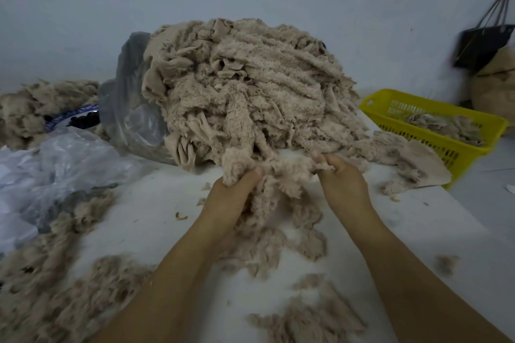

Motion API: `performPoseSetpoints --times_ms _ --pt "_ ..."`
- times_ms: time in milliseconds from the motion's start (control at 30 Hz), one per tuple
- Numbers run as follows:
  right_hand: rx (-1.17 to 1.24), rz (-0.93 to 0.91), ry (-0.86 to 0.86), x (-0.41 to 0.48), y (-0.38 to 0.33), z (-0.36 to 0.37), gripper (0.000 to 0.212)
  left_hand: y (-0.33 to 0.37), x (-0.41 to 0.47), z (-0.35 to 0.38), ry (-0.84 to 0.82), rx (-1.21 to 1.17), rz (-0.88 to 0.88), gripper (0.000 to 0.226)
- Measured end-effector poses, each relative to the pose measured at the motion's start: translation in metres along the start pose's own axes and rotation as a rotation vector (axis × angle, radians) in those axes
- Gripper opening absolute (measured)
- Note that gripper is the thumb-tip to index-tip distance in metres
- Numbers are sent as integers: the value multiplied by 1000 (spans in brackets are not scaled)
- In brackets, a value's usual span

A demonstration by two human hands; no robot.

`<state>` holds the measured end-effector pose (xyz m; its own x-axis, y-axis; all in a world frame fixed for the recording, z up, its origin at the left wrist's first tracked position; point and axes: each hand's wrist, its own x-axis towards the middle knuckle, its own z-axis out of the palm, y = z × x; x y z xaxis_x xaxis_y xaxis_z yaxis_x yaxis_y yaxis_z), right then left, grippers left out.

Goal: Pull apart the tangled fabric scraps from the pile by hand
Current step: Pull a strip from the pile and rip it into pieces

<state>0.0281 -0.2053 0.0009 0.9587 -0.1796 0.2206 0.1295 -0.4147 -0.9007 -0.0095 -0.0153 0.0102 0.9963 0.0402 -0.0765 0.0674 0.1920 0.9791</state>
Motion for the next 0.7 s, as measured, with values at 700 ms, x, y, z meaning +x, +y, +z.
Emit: performPoseSetpoints --times_ms 700 --pt "268 -215 -565 -31 -13 34 19 -11 3 16 -203 -77 -79 35"
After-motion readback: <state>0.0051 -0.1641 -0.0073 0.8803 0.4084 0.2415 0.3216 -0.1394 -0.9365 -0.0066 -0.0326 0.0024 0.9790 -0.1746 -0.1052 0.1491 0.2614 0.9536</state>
